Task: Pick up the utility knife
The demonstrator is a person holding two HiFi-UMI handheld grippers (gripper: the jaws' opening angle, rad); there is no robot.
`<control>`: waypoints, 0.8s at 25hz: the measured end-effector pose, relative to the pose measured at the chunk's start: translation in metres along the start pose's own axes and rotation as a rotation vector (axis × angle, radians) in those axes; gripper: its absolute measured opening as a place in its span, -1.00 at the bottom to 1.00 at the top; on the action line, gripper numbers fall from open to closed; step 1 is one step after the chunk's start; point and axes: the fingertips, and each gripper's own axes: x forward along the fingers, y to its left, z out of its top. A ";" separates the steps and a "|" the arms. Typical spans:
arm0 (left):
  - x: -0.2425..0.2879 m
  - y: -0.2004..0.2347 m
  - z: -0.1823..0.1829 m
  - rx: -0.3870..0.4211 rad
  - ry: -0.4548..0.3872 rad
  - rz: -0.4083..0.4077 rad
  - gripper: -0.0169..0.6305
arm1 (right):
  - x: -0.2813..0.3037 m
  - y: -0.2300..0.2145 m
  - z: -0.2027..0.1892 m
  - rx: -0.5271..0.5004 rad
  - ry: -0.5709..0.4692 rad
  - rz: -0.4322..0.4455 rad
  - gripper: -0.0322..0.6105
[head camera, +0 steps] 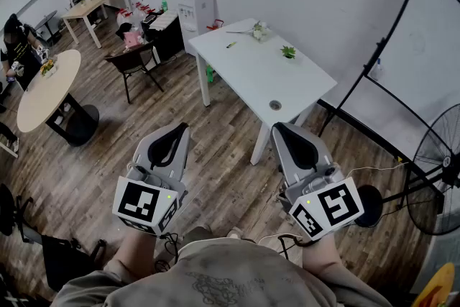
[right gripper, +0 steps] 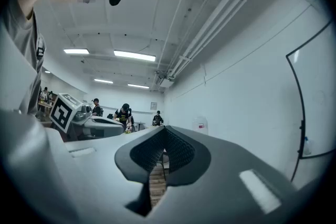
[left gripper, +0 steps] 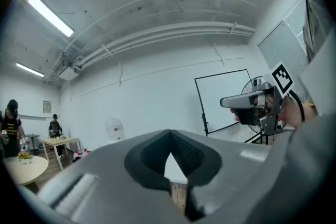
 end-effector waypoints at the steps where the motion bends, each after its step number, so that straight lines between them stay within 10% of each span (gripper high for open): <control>1: 0.000 0.001 -0.002 -0.002 0.004 -0.003 -0.95 | 0.001 -0.003 -0.003 0.013 0.015 -0.012 -0.82; 20: -0.007 0.010 -0.020 0.009 0.039 0.016 -0.95 | 0.009 0.005 -0.035 0.028 0.094 0.028 -0.81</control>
